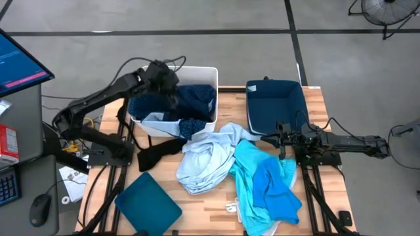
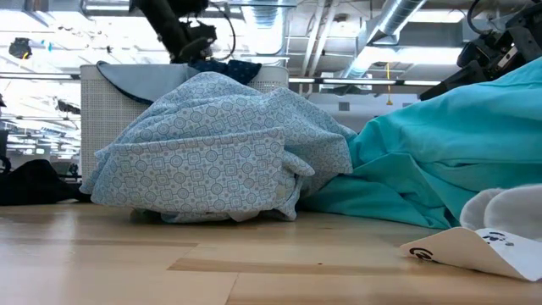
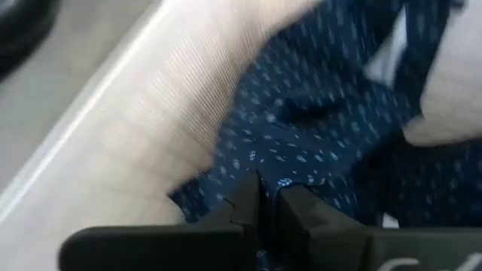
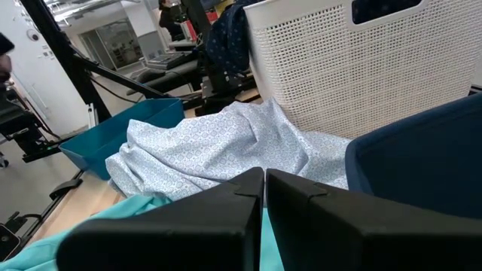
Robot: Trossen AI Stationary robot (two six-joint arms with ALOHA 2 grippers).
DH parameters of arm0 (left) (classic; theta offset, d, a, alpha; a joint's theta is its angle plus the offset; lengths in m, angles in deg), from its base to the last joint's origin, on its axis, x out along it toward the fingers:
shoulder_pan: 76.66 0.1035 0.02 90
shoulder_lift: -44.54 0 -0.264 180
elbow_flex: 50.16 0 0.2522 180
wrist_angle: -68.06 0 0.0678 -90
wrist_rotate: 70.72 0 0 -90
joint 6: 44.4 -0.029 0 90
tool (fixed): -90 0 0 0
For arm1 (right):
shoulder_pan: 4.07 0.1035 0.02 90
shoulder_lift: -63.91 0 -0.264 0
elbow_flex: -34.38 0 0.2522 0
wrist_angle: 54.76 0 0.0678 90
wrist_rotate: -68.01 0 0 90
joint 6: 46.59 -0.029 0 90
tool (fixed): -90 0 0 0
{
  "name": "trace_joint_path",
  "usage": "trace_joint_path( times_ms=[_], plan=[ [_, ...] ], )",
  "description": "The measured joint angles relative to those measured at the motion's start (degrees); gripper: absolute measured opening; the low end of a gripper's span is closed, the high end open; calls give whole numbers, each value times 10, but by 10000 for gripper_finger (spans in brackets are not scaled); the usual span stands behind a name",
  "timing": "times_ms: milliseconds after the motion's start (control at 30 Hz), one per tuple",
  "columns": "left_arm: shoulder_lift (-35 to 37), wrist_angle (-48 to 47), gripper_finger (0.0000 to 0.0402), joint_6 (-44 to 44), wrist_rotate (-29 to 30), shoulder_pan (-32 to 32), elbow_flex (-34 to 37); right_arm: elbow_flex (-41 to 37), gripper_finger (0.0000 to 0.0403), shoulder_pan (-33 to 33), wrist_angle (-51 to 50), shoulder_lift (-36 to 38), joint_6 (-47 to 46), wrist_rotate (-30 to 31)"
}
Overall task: Pick & Place Cloths
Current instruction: Put the dark blue patterned shirt into the white bin
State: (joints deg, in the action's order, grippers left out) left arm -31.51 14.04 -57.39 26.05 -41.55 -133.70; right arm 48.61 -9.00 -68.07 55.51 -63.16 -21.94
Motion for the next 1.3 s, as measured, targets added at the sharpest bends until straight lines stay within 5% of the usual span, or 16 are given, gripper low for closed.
trace_joint_path(
  times_ms=[533,800,1100,1300],
  plan=[
    [35,-3,277,30,-96,-32,1,0,16,0,0,0,0,0],
    [129,34,296,28,-97,-164,-49,0,16,0,0,0,0,0],
    [92,28,296,-74,120,-431,-19,0,16,0,0,0,0,0],
    [13,29,296,-108,236,-512,30,0,16,0,0,0,0,0]
  ],
)
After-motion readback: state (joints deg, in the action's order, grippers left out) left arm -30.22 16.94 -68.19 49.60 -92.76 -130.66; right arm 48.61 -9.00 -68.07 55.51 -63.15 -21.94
